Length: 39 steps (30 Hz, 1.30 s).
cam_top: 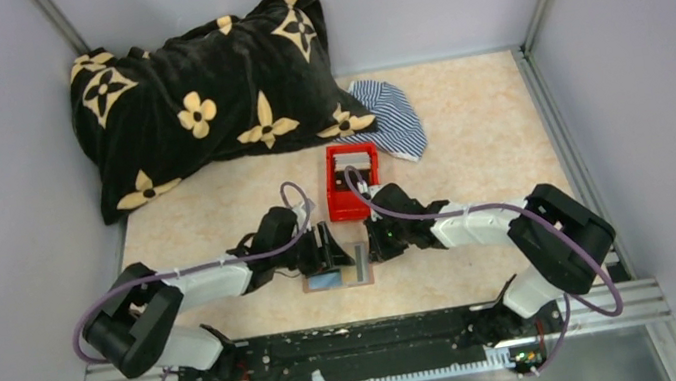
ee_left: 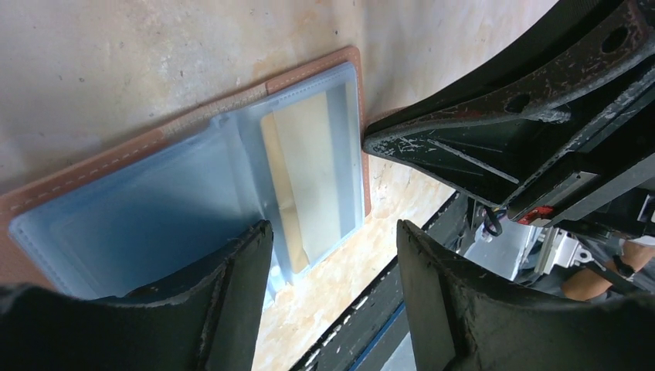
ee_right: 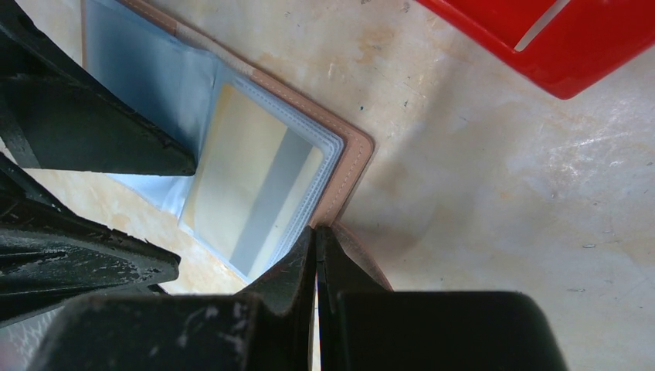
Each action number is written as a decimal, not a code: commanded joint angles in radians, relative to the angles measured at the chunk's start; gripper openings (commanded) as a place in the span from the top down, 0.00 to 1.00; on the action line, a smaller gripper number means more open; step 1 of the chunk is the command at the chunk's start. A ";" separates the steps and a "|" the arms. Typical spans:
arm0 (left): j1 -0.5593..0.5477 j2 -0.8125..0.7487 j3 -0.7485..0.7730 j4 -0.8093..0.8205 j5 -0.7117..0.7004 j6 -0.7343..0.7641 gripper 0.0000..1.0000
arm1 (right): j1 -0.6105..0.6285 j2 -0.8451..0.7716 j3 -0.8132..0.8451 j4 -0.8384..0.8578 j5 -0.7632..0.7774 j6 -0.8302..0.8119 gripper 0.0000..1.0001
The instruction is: Take the credit cards out of the card holder
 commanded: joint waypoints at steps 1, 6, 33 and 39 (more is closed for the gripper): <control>0.004 0.030 -0.042 0.118 -0.010 -0.031 0.34 | 0.012 0.053 -0.038 0.013 0.018 -0.002 1.00; 0.002 0.063 -0.070 0.197 0.019 -0.064 0.35 | 0.012 0.058 -0.038 0.016 0.015 -0.006 1.00; 0.004 -0.066 -0.114 0.322 0.049 -0.081 0.42 | 0.012 0.083 -0.033 0.022 0.010 -0.011 1.00; 0.004 -0.197 0.040 -0.141 -0.138 0.090 0.41 | 0.012 0.083 -0.019 0.015 0.008 -0.010 1.00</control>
